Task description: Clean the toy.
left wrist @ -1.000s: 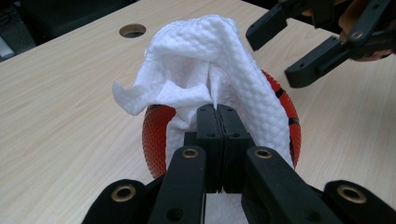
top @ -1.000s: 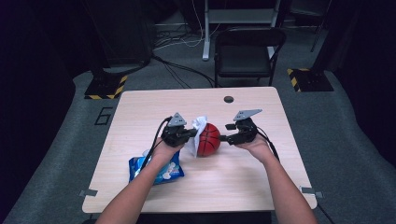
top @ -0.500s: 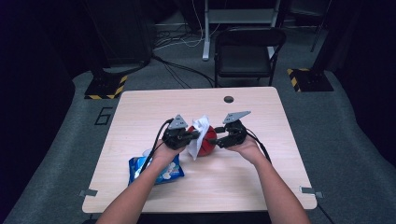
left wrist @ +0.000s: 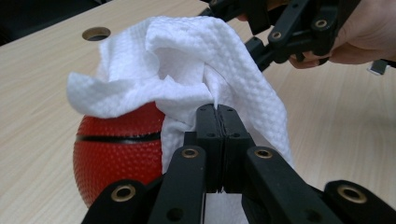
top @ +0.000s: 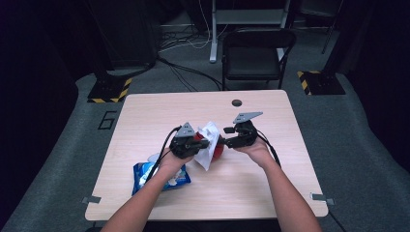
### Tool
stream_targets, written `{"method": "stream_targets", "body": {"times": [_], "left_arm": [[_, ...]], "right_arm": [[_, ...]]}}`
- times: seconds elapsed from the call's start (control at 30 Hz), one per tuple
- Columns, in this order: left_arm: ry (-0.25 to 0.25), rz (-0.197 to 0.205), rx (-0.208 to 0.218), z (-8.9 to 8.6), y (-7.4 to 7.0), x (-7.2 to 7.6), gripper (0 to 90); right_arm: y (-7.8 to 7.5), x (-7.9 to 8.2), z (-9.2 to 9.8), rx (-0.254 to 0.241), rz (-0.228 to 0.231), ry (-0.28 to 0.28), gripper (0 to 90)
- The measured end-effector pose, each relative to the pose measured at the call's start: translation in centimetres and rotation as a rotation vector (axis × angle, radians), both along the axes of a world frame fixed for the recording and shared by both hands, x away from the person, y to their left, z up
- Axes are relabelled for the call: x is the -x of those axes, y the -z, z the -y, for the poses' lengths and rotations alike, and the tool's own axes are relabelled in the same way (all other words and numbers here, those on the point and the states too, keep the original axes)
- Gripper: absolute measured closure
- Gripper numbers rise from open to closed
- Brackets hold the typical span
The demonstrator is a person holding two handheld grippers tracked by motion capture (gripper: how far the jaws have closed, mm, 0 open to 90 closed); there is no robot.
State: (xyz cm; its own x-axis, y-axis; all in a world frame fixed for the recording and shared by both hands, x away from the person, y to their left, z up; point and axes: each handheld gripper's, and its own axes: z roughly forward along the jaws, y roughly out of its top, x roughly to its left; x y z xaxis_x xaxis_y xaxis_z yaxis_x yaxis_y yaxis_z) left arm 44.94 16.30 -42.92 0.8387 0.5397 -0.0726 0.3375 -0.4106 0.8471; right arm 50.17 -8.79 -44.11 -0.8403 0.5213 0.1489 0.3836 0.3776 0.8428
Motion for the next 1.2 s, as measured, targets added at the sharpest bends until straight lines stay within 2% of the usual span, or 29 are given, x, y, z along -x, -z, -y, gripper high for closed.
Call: {"method": "stream_targets", "body": {"times": [0.2, 0.4, 0.53, 0.73, 0.97, 1.2], "left_arm": [[0.006, -0.008, 0.005, -0.1, 0.1, 0.2, 88.7], [0.019, -0.008, 0.004, 0.1, 0.2, 0.3, 88.8], [0.025, -0.002, -0.009, 0.1, 0.1, 0.4, 88.7], [0.021, 0.0, -0.011, 0.1, 0.1, 0.3, 88.6], [-0.011, 0.0, 0.0, -0.8, 0.0, 0.0, 88.0], [-0.037, -0.011, 0.017, -1.5, 0.1, -0.2, 87.8]], "right_arm": [[0.0, -0.2, -0.4, -0.032, -0.005, 0.012, 35.5], [-0.3, 0.0, -0.5, -0.027, 0.007, -0.002, 34.2], [-0.1, -0.1, -0.6, -0.032, -0.011, -0.008, 33.4], [-0.1, 0.0, -0.5, -0.018, -0.017, -0.014, 33.0], [0.0, 0.1, -0.2, -0.003, -0.03, -0.016, 32.9], [0.2, 0.3, -0.1, 0.048, -0.029, -0.025, 33.0]]}}
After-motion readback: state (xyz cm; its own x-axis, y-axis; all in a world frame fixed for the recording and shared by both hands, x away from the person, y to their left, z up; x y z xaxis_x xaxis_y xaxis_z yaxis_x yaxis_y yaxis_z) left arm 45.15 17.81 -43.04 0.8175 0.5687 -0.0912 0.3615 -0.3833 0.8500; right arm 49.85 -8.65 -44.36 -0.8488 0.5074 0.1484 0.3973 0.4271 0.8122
